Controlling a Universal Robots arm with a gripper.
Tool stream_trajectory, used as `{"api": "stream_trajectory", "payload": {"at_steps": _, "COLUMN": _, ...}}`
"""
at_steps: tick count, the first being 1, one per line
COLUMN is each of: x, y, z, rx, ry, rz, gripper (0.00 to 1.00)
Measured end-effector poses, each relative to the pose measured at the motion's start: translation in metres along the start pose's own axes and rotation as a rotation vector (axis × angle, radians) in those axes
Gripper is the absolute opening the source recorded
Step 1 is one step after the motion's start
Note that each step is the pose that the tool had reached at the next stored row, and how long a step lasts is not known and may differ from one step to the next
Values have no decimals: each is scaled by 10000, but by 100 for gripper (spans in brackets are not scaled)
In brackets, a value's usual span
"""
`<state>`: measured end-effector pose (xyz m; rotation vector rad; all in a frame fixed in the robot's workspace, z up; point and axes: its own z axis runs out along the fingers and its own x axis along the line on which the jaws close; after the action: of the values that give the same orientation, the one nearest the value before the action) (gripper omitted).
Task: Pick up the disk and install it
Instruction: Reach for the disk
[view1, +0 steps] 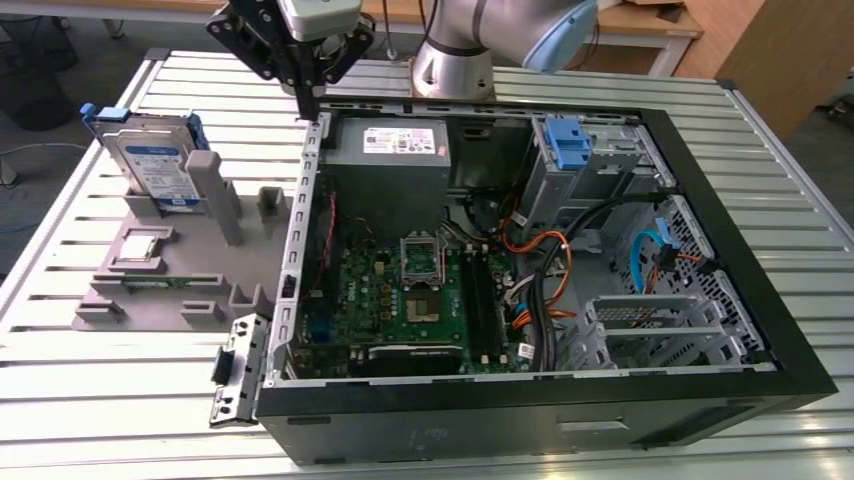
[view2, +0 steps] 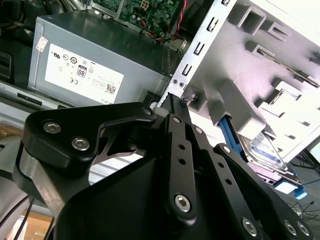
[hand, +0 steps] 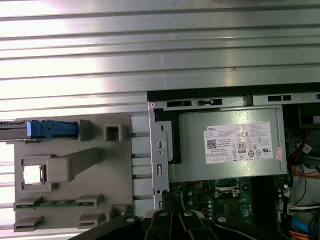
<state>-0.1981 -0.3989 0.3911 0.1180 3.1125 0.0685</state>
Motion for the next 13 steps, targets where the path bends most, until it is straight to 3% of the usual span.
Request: {"api": "stream_trajectory", "payload": {"at_steps": 13, "x": 29, "y": -3, "z": -1, "rx": 2, "ry": 2, "rz": 0, "gripper": 10}}
